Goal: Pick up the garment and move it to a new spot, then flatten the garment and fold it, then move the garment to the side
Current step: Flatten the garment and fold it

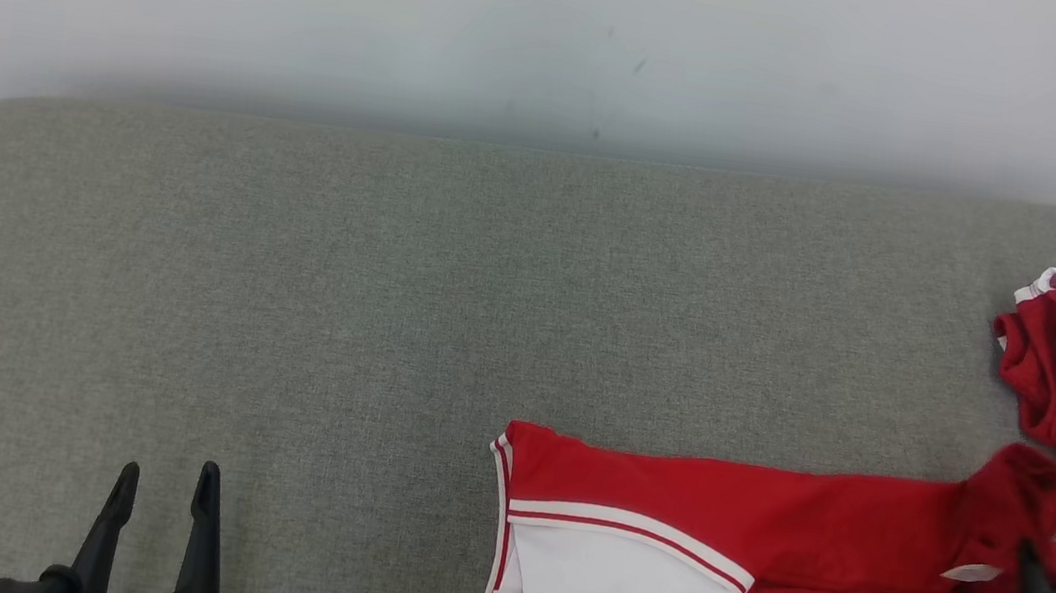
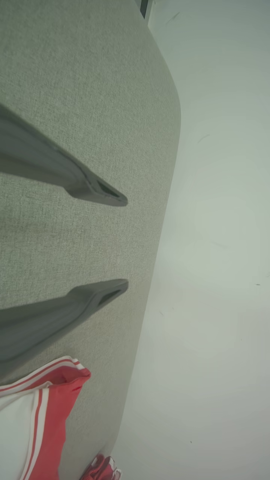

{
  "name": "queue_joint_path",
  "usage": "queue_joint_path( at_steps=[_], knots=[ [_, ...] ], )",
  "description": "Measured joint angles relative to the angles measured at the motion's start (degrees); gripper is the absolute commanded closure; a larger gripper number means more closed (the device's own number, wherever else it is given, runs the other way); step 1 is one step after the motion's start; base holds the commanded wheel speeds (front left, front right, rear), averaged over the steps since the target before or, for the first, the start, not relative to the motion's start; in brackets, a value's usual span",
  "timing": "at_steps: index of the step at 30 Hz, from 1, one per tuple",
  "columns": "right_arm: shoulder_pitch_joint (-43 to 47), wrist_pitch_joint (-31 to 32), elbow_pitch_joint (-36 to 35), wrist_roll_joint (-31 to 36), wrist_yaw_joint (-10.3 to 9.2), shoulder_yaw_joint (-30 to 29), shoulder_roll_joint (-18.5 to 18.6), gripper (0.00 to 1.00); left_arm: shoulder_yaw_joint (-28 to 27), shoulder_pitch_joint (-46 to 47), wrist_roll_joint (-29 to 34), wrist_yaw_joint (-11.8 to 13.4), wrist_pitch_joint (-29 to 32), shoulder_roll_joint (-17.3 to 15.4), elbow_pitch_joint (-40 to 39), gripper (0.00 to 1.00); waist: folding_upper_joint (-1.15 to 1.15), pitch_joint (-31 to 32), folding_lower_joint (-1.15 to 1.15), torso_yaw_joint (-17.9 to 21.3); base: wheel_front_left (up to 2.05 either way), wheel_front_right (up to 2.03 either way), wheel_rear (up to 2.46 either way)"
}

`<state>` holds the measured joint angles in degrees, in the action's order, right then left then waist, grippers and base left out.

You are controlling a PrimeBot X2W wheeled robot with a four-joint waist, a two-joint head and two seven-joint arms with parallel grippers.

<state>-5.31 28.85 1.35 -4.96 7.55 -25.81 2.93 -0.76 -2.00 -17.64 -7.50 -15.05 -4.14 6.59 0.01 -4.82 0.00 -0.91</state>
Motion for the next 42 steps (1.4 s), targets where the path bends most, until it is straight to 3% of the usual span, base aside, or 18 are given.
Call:
queue_joint_path(
  at_steps=[4,8,19,28,33,34,35,42],
  knots=[
    [4.47,1.65,-3.09,-9.47,0.00,10.94,-0.09,1.00,0.14,0.03,0.00,0.00,0.00,0.00,0.05,0.00,0.00,0.26,0.00,-0.34,0.00,0.00,0.00],
    [6.75,-1.12,-2.40,-18.82,0.00,19.81,-0.14,1.00,0.16,0.04,0.00,0.00,0.00,-0.01,0.05,0.00,0.00,0.27,0.00,-0.64,0.00,0.00,0.00],
    [-0.05,-11.52,9.29,-25.44,-0.01,39.03,-0.11,1.00,0.68,0.76,-0.01,0.00,0.00,-0.41,0.29,0.00,0.00,0.05,0.00,-2.11,0.00,0.00,0.00],
    [-5.36,-16.23,18.13,-30.86,-0.01,49.03,-0.10,1.00,1.68,0.91,-0.05,0.00,0.00,-0.37,0.60,0.00,-0.01,-0.42,0.00,-3.75,0.00,0.00,0.00],
    [-7.56,-18.71,22.10,-32.03,-0.01,50.40,-0.08,1.00,1.90,1.03,-0.12,0.00,0.00,-0.34,0.87,0.00,0.00,-0.81,0.00,-4.37,0.00,0.00,0.00],
    [-8.31,-20.18,23.29,-32.96,-0.01,50.67,-0.09,0.74,1.90,1.04,-0.21,0.00,0.00,-0.34,1.02,0.00,0.00,-0.84,0.00,-4.48,0.00,0.00,0.00],
    [-8.72,-20.75,23.88,-33.75,-0.01,50.87,-0.08,0.00,1.91,1.05,-0.25,0.00,0.00,-0.34,1.10,0.00,0.00,-0.80,0.00,-4.52,0.00,0.00,0.00],
    [-10.35,-25.43,22.73,-43.21,-0.01,53.61,-0.11,0.00,1.85,0.87,-0.31,0.00,0.00,-0.33,1.21,0.00,-0.01,-0.13,0.00,-4.45,0.00,0.00,0.00]
  ],
)
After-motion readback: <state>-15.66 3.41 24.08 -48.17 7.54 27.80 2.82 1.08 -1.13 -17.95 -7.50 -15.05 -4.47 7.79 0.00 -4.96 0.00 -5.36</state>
